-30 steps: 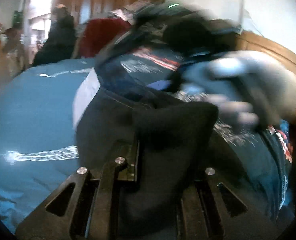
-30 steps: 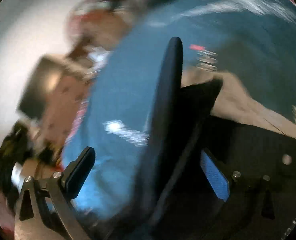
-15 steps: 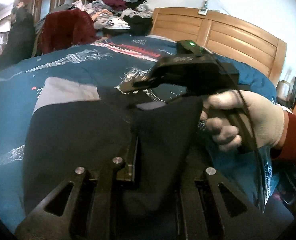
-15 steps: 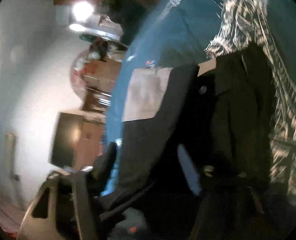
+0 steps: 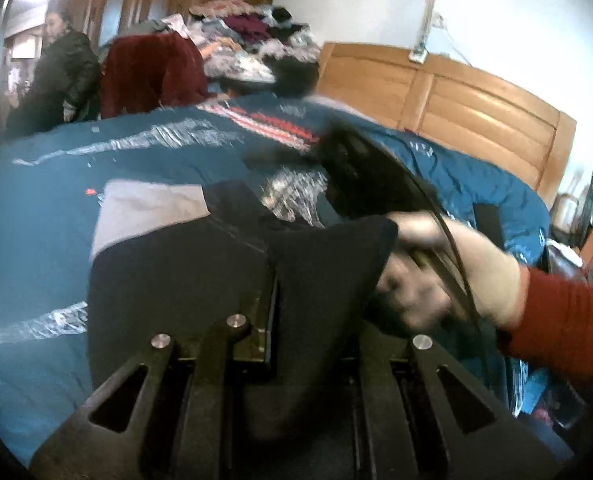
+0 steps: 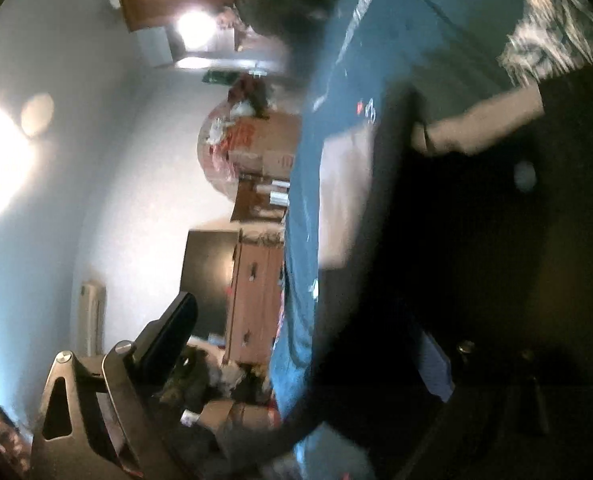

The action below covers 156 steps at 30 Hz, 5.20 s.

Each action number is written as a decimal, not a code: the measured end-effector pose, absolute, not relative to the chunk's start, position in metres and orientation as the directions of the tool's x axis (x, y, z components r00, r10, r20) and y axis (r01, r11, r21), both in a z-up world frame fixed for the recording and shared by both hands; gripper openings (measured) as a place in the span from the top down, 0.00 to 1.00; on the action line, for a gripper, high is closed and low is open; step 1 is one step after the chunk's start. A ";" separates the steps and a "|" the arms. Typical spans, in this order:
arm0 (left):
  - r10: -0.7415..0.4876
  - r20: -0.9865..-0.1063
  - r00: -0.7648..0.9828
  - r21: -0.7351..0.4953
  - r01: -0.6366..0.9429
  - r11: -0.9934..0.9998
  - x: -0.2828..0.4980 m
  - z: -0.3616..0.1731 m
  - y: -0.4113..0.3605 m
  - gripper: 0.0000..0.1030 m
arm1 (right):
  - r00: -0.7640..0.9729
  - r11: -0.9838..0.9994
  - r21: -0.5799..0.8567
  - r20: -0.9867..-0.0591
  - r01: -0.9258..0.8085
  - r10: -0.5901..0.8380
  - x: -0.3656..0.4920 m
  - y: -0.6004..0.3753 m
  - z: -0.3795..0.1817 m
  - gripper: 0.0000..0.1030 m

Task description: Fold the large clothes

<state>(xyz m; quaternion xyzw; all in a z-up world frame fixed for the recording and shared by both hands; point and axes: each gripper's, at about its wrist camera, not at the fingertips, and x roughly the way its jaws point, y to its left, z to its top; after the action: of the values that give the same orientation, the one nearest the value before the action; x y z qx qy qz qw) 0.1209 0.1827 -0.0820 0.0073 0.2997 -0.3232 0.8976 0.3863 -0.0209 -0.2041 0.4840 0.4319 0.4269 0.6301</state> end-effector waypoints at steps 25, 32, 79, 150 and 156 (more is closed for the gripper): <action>-0.707 -0.588 0.393 -0.290 0.714 0.638 0.114 -0.114 0.134 0.43 | 0.345 0.536 0.843 -0.494 -0.033 0.798 0.379 -0.124 -0.217 0.31; -0.584 -0.591 0.557 -0.222 0.584 0.781 0.096 -0.107 0.246 0.35 | 0.338 0.625 0.775 -0.566 -0.091 0.752 0.259 -0.115 -0.194 0.28; -0.450 -0.573 0.685 -0.039 0.526 0.850 0.273 -0.102 0.237 0.40 | 0.518 0.925 0.242 -0.773 -0.293 0.367 0.303 -0.034 -0.154 0.45; -0.081 -0.798 0.597 0.004 0.140 0.990 0.162 -0.214 0.304 0.00 | 0.613 0.988 -0.028 -0.782 0.151 -0.116 0.102 -0.106 -0.219 0.00; -0.143 -0.716 0.683 -0.083 0.121 0.989 0.140 -0.145 0.306 0.00 | 0.637 0.997 0.026 -0.770 0.068 -0.024 0.092 -0.094 -0.158 0.00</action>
<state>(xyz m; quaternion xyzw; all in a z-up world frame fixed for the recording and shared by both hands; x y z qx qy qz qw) 0.1400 0.3057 -0.1452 -0.0145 0.3914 -0.0720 0.9173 0.0922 -0.0941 -0.1579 0.0260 0.4250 -0.0253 0.9044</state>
